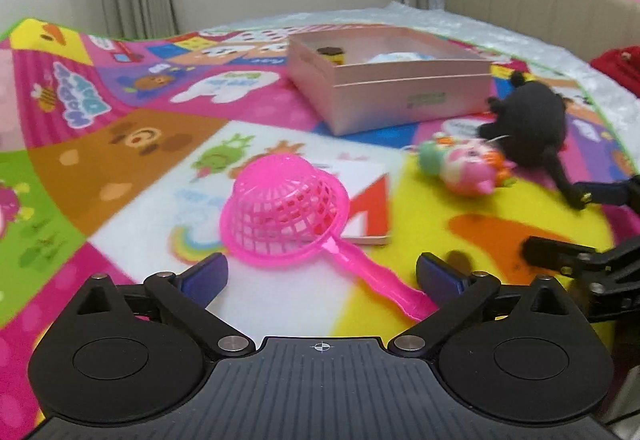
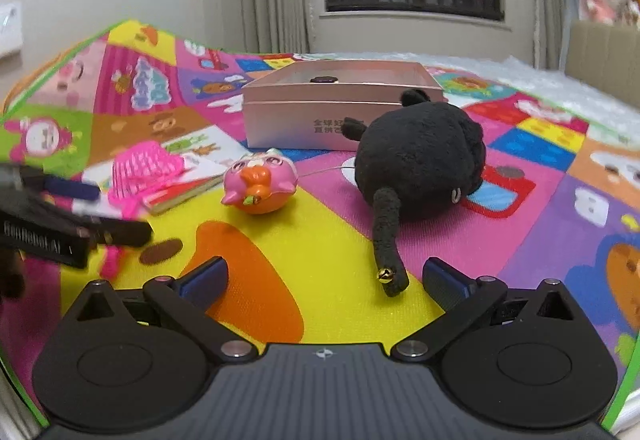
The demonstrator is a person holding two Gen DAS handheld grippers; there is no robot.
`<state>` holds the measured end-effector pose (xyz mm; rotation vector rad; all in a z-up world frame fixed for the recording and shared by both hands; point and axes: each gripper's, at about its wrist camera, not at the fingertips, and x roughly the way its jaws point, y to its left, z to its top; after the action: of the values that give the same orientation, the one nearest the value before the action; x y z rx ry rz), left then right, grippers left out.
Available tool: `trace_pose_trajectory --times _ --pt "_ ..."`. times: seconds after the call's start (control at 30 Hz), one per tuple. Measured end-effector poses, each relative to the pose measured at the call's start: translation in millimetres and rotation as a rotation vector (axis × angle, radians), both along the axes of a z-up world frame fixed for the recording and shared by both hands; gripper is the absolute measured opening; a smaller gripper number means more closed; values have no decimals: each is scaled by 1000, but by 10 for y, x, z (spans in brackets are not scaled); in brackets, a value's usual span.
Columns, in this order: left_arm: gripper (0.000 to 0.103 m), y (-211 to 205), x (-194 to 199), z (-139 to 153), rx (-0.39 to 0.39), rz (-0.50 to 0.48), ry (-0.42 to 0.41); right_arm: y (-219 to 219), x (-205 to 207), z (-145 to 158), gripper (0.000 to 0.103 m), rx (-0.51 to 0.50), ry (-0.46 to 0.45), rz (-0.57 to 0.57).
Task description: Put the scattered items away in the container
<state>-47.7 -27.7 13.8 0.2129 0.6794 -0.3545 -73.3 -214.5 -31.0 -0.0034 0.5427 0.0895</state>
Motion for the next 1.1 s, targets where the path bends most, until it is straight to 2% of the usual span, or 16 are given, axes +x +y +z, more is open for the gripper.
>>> trace_pose_trajectory --times 0.2,0.5,0.6,0.7,0.8,0.87,0.9,0.93,1.0,1.1 --pt "103 348 142 25 106 115 -56 16 8 9 103 -17 3 1" --pt "103 533 313 19 173 269 -132 61 4 3 103 -53 -4 -5" --pt "103 556 451 -15 172 328 -144 86 -7 5 103 -74 -8 -9" --pt "103 622 494 45 108 368 -140 105 -7 8 103 -85 -7 -13" --pt "103 638 303 213 -38 292 -186 109 -7 -2 103 -83 -8 -17" --pt "103 587 182 312 -151 152 -180 119 -6 -12 103 -88 -14 -17" --pt "103 527 154 330 -178 83 -161 129 -6 -16 103 -94 -17 -18" --pt "103 438 140 326 -184 21 -141 135 -5 -16 103 -98 -19 -19" --pt "103 225 165 259 -141 -48 -112 144 -11 -17 103 -105 -22 -20" --pt "103 6 316 98 -81 -44 -65 142 -15 -14 103 -104 -24 -24"
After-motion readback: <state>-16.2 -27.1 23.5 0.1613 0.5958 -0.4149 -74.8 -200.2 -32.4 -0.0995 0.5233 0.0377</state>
